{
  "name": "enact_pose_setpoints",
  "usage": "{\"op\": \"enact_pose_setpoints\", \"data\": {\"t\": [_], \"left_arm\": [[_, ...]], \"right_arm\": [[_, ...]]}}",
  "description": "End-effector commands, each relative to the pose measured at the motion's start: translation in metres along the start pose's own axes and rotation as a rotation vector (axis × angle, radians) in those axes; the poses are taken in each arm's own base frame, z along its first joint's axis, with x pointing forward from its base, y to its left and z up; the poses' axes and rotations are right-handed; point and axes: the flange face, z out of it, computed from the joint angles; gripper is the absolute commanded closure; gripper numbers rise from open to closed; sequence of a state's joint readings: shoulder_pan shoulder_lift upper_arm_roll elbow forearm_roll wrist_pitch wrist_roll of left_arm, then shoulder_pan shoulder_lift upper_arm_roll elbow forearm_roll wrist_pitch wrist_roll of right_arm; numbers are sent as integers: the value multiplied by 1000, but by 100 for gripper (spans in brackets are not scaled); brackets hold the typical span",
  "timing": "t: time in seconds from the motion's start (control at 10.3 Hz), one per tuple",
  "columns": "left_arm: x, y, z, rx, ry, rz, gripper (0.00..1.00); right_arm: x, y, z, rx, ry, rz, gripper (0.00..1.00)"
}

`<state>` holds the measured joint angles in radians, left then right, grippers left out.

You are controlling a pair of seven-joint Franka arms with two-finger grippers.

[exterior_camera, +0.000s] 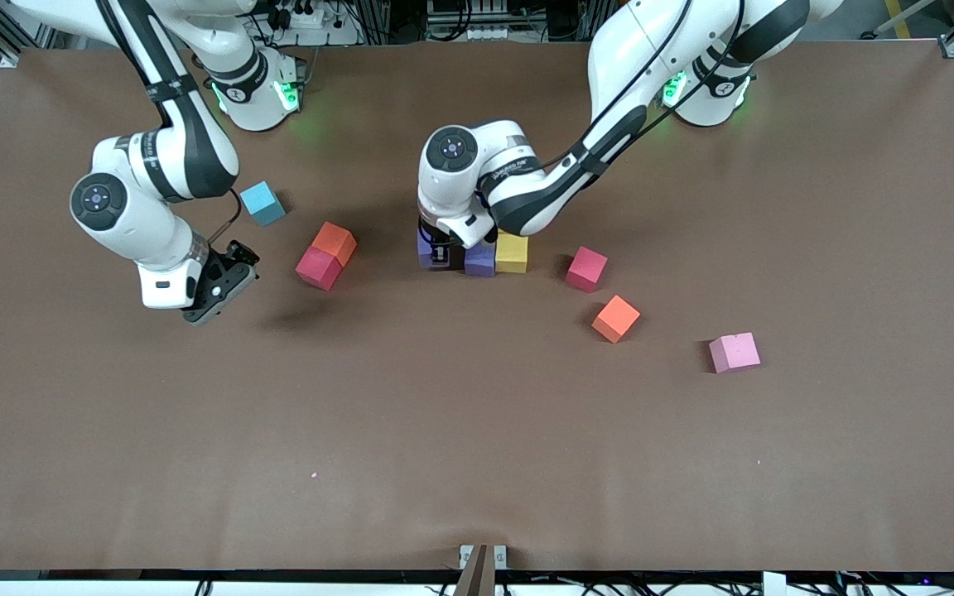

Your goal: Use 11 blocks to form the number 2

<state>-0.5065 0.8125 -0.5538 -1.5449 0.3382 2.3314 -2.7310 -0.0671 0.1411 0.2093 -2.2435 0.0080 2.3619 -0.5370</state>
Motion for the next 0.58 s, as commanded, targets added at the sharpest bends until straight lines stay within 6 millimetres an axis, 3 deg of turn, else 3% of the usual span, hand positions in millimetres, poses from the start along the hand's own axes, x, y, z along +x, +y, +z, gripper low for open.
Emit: {"op": "enact_pose_setpoints", "data": {"t": [0.0,0.19,0.49], "left_arm": [[7,11,13,-16,18,-76,54],[9,10,23,-13,33,-75,54],[9,10,23,-14,35,-49,54]], "right_arm": [[-1,-18,-1,38,-50,253,0],[1,-33,4,41,-97,513,0],[2,-37,12,29,-121,819,0]]}}
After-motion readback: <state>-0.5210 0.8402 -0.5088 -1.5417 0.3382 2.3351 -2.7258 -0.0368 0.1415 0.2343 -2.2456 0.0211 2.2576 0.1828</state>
